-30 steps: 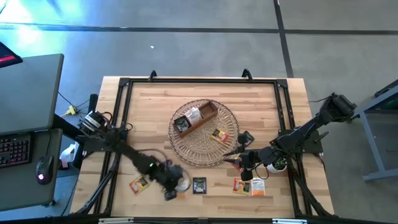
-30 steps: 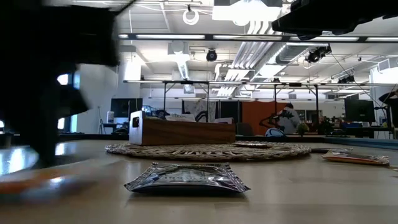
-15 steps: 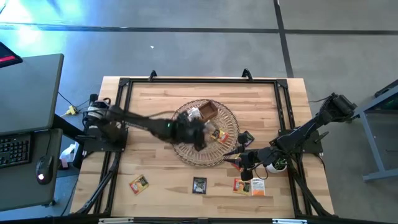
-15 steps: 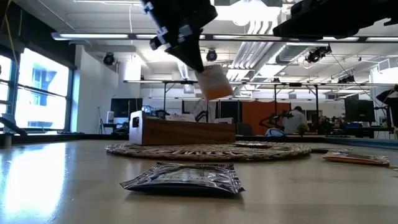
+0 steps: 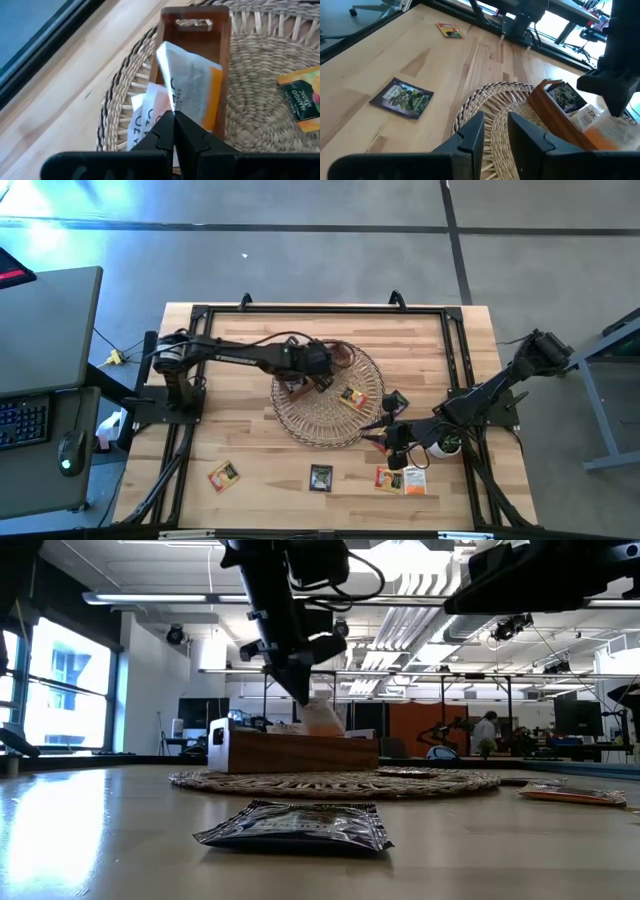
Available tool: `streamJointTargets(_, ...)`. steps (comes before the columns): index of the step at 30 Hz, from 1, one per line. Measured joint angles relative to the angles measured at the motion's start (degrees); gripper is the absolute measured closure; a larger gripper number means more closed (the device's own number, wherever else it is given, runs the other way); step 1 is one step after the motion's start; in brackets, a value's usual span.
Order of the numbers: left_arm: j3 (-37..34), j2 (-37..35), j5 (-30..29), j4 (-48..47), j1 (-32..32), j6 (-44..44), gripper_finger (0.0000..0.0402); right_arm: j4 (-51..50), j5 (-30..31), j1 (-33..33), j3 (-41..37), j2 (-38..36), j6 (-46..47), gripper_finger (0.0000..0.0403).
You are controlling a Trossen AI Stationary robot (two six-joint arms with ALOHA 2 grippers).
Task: Pick & Place Tea
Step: Put the white tea bag into the middle section of the brown wooden organizer
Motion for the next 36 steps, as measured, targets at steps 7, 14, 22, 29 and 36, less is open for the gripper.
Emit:
streamJointTargets(7,0.04,2.47,-0.23,-3.56,-0.22,-1.10,0.0400,-0.38,-0.02,-0.01,0.00,0.00,0.00,0.0320)
streamJointTargets(14,0.02,2.46,-1.97,-8.89,-0.22,-4.33,0.0400,-0.71,-0.02,-0.02,-0.02,0.00,0.00,0.0320)
streamJointTargets(22,0.02,2.46,-0.27,-4.31,-0.25,-1.07,0.0401,-0.74,-0.02,-0.06,-0.02,0.00,0.00,0.0320)
streamJointTargets(29,0.04,2.46,6.24,-0.11,-0.20,1.56,0.0401,-0.74,-0.02,-0.05,-0.04,0.00,-0.04,0.0320)
streamJointTargets(36,0.07,2.42,11.47,-0.18,-0.20,1.53,0.0401,-0.74,-0.02,-0.04,-0.09,0.00,0.00,0.0320)
